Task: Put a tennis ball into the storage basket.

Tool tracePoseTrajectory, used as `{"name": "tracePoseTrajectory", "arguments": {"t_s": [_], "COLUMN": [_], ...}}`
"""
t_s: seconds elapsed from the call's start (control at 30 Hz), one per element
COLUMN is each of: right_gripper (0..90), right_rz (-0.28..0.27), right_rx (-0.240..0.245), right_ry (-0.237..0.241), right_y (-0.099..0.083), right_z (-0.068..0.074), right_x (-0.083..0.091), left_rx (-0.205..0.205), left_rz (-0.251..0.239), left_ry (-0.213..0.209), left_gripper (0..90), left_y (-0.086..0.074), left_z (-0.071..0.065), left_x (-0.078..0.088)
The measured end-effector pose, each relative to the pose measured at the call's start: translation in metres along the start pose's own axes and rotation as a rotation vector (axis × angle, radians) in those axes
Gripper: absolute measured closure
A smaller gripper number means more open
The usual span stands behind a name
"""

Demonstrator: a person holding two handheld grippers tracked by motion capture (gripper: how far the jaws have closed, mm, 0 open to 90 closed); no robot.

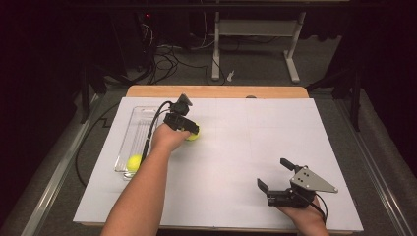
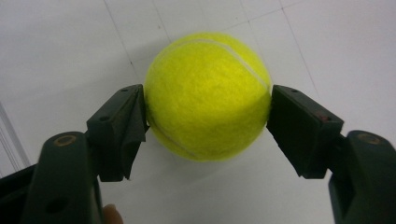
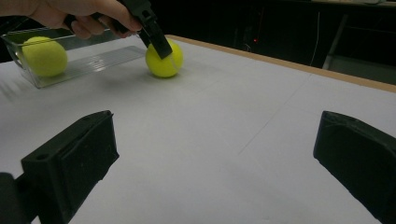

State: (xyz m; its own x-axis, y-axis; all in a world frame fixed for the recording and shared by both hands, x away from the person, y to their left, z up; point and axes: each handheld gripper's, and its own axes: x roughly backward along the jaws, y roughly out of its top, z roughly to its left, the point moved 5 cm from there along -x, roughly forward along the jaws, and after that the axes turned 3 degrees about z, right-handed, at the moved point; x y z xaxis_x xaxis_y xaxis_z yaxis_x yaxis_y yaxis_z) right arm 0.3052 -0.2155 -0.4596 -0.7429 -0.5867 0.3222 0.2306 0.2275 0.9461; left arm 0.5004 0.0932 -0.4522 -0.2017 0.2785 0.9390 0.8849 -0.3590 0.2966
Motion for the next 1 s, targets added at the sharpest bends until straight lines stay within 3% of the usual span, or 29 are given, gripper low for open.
{"name": "tracePoseTrajectory", "arguments": {"t_s": [0.53,0.73,1.0], "right_gripper": [0.1,0.1,0.1], "right_rz": [-0.002,-0.001,0.000], "right_rx": [0.004,0.001,0.002], "right_ry": [0.001,0.000,0.003], "right_y": [0.001,0.001,0.000], "right_z": [0.001,0.000,0.000], "right_x": [0.000,0.000,0.000], "left_rx": [-0.004,-0.006,0.012], "left_rz": [0.006,0.048,0.027], "left_ry": [-0.003,0.023,0.014], "left_gripper": [32.0,26.2,26.7], "left_y": [-0.002,-0.002,0.002], "left_z": [0.001,-0.001,0.000], "left_x": [0.000,-0.011,-0.015]}}
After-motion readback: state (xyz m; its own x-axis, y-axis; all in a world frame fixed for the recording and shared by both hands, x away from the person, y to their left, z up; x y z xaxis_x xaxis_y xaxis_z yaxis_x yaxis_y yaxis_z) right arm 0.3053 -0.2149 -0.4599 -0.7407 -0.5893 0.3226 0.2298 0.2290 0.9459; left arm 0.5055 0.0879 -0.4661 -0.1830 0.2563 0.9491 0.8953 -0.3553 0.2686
